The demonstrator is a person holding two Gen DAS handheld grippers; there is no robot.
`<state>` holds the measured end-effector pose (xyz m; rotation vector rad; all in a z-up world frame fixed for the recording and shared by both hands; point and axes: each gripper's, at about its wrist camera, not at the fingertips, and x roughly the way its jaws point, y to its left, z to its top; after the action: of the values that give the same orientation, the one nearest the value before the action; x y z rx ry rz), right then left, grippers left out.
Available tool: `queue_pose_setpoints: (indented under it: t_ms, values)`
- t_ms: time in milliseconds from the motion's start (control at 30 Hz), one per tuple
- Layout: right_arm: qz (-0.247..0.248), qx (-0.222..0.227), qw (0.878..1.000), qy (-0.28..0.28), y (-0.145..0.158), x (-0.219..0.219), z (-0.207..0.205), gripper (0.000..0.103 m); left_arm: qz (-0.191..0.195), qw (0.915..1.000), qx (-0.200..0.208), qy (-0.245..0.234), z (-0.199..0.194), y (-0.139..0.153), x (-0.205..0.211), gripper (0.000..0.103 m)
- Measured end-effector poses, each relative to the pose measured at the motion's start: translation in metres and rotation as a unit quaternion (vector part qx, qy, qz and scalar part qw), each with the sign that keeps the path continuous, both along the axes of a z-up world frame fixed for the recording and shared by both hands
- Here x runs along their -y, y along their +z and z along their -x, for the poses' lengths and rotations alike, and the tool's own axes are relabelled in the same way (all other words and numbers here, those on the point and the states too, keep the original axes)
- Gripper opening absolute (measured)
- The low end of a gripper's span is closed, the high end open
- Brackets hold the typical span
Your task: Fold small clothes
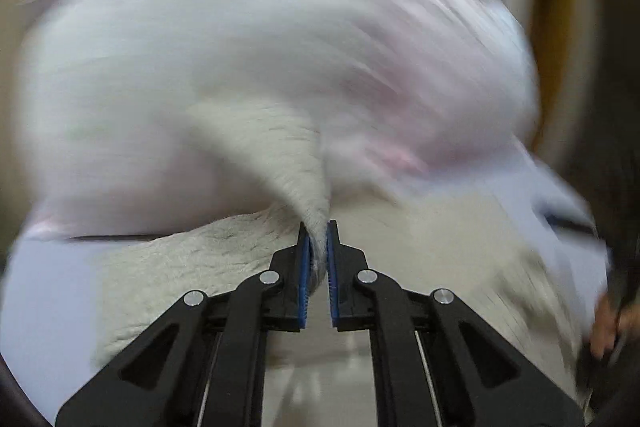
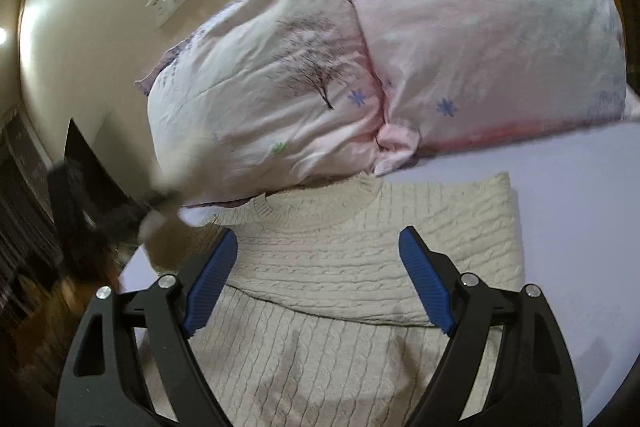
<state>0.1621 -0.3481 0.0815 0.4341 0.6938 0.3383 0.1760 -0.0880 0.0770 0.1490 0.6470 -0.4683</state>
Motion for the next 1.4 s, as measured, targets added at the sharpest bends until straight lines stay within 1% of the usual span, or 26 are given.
queue_pose_setpoints:
  t_ms: [67, 100, 133, 200, 267, 300, 333, 400, 467, 500, 533, 567, 667, 700, 733, 767, 800, 833, 900, 967, 1067, 1100, 1167, 1267, 1367, 1400]
  values:
    - [-0.016, -0.029, 0.999, -0.014, -0.012, 0.013, -0.007, 0.083, -0.059, 0.9955, -0.043, -0.061, 0.007, -0.039, 0.059, 0.008]
    - [-0.023, -0.04, 0.999, -0.02, -0.016, 0.019, -0.009, 0.081, -0.074, 0.9927, -0.059, -0.075, 0.013, -0.052, 0.071, 0.008]
    - [-0.029, -0.049, 0.998, -0.024, -0.019, 0.026, -0.01, 0.078, -0.078, 0.9922, -0.061, -0.075, 0.017, -0.054, 0.072, 0.008]
    - [-0.028, -0.07, 0.996, -0.037, -0.026, 0.038, -0.014, 0.071, -0.043, 0.995, -0.055, -0.071, 0.032, -0.043, 0.05, 0.013]
    - [-0.022, -0.091, 0.994, -0.049, -0.034, 0.044, -0.019, 0.066, 0.001, 0.998, -0.047, -0.042, 0.047, -0.025, 0.011, 0.023]
    - [-0.025, -0.103, 0.993, -0.051, -0.039, 0.046, -0.024, 0.063, 0.015, 0.9987, -0.042, -0.027, 0.056, -0.019, -0.008, 0.034]
    - [-0.03, -0.111, 0.992, -0.051, -0.043, 0.046, -0.027, 0.06, 0.024, 0.9992, -0.033, 0.001, 0.07, -0.013, -0.034, 0.041]
    - [-0.038, -0.139, 0.988, -0.05, -0.053, 0.043, -0.038, 0.058, 0.025, 0.9983, -0.034, 0.04, 0.083, -0.011, -0.068, 0.043]
    - [-0.02, -0.165, 0.984, -0.057, -0.06, 0.039, -0.044, 0.055, 0.036, 0.9944, -0.05, 0.086, 0.103, -0.016, -0.11, 0.043]
    - [-0.009, -0.172, 0.983, -0.059, -0.064, 0.036, -0.045, 0.044, 0.047, 0.991, -0.061, 0.11, 0.115, -0.021, -0.129, 0.043]
    - [0.003, -0.174, 0.983, -0.056, -0.067, 0.033, -0.047, 0.014, 0.059, 0.9879, -0.072, 0.124, 0.119, -0.029, -0.144, 0.043]
    - [0.007, -0.164, 0.985, -0.05, -0.067, 0.031, -0.047, 0.011, 0.071, 0.9851, -0.083, 0.132, 0.124, -0.032, -0.156, 0.043]
    - [0.026, -0.097, 0.991, -0.09, -0.044, 0.042, -0.04, 0.011, 0.12, 0.9774, -0.114, 0.132, 0.148, -0.048, -0.181, 0.045]
    - [0.031, -0.091, 0.991, -0.098, -0.04, 0.045, -0.039, 0.012, 0.132, 0.9753, -0.121, 0.129, 0.152, -0.053, -0.183, 0.048]
    - [0.039, -0.093, 0.99, -0.104, -0.036, 0.047, -0.04, 0.021, 0.146, 0.9728, -0.131, 0.124, 0.159, -0.057, -0.189, 0.049]
    - [0.042, -0.102, 0.988, -0.106, -0.034, 0.05, -0.036, 0.024, 0.159, 0.97, -0.141, 0.119, 0.163, -0.063, -0.189, 0.049]
    - [0.036, -0.107, 0.988, -0.103, -0.031, 0.053, -0.027, 0.032, 0.168, 0.9675, -0.149, 0.116, 0.168, -0.068, -0.19, 0.049]
    - [0.036, -0.109, 0.988, -0.098, -0.028, 0.054, -0.02, 0.051, 0.176, 0.9652, -0.158, 0.112, 0.172, -0.072, -0.189, 0.049]
    - [0.054, -0.107, 0.988, -0.095, -0.02, 0.055, 0.014, 0.064, 0.184, 0.9641, -0.159, 0.106, 0.182, -0.076, -0.188, 0.049]
    - [0.069, -0.123, 0.986, -0.091, -0.02, 0.058, 0.042, 0.064, 0.193, 0.9631, -0.16, 0.098, 0.192, -0.076, -0.189, 0.05]
    - [0.057, -0.167, 0.981, -0.077, -0.037, 0.066, 0.084, 0.062, 0.209, 0.9597, -0.165, 0.091, 0.206, -0.08, -0.191, 0.05]
    - [0.048, -0.178, 0.98, -0.073, -0.043, 0.068, 0.096, 0.058, 0.213, 0.9592, -0.163, 0.091, 0.21, -0.081, -0.191, 0.05]
    - [0.035, -0.169, 0.983, -0.065, -0.045, 0.067, 0.126, 0.057, 0.22, 0.9576, -0.156, 0.102, 0.222, -0.081, -0.193, 0.05]
    - [-0.023, -0.165, 0.986, -0.02, -0.051, 0.064, 0.162, 0.055, 0.224, 0.9524, -0.16, 0.131, 0.238, -0.084, -0.2, 0.051]
    - [-0.055, -0.151, 0.987, 0.015, -0.056, 0.059, 0.188, 0.055, 0.232, 0.9524, -0.152, 0.126, 0.247, -0.086, -0.199, 0.052]
    - [-0.081, -0.15, 0.985, 0.029, -0.061, 0.059, 0.195, 0.051, 0.234, 0.9527, -0.156, 0.115, 0.249, -0.086, -0.195, 0.052]
